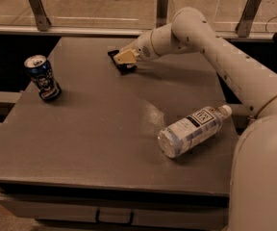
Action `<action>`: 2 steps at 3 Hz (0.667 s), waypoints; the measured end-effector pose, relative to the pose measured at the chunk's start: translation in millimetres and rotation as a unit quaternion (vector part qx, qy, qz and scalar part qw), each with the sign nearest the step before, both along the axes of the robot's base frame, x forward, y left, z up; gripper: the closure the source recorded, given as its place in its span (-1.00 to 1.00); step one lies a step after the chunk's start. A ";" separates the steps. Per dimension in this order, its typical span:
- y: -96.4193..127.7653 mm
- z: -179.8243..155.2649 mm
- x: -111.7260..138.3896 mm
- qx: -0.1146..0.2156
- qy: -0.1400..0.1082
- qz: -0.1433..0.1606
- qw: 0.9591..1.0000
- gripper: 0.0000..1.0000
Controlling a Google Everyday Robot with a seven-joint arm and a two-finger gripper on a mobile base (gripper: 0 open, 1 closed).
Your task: Move rxbar chocolate near pepsi can
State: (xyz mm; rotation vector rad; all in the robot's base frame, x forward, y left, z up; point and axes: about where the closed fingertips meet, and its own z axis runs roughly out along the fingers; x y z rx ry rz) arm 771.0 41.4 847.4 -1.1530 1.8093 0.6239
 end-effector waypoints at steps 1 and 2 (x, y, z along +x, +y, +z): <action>-0.5 -0.4 -4.6 -0.006 -0.003 0.004 1.000 0.77; -2.0 11.1 -10.2 -0.012 -0.017 0.011 1.000 1.00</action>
Offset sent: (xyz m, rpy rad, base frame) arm -0.0167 -0.0105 0.0303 -0.0392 -0.0746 0.0304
